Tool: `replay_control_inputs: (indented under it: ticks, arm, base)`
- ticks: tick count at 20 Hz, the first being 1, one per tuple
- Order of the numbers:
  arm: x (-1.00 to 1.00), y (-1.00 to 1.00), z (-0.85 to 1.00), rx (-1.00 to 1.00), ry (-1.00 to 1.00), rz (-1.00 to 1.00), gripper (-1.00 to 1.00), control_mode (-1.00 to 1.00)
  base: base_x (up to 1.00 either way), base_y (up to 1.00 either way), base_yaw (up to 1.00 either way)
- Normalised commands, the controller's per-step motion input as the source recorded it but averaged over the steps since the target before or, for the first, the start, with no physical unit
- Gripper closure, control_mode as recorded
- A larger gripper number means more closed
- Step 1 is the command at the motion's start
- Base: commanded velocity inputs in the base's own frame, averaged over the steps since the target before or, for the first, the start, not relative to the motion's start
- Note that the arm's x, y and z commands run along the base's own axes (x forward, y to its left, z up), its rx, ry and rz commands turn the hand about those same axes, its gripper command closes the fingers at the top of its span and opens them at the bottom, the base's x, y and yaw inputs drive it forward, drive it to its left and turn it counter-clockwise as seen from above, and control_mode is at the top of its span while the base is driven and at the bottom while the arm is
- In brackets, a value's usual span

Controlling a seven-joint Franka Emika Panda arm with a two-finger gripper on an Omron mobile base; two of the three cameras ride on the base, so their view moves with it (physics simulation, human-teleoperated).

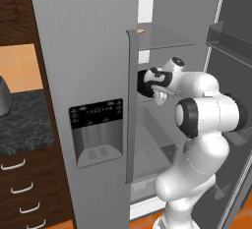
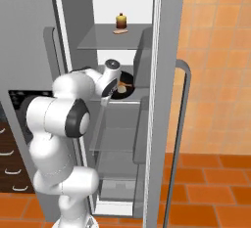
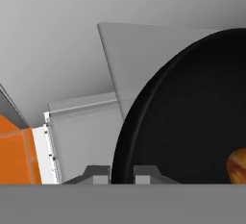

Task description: Pick the chicken drumstick and garlic from their plates and place them in the bowl. Then put the bowl in the fridge.

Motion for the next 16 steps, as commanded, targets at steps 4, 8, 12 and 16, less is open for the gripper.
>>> replay_control_inputs:
  ticks: [4,8,12,16]
  arm:
    - [0.33,0.00,-0.26,-0.05,0.03,0.03,1.00,-1.00]
    - [0.40,0.00,-0.22,-0.02,0.00,0.02,1.00,-1.00]
    - [0.55,0.00,-0.19,-0.02,0.01,0.00,1.00,-1.00]
    - [0.53,0.00,-0.20,-0.02,0.05,0.00,1.00,-1.00]
  base:
    - [0.00,0.00,0.00]
    - [0.00,0.00,0.00]
    - [0.00,0.00,0.00]
    - [0.00,0.00,0.00]
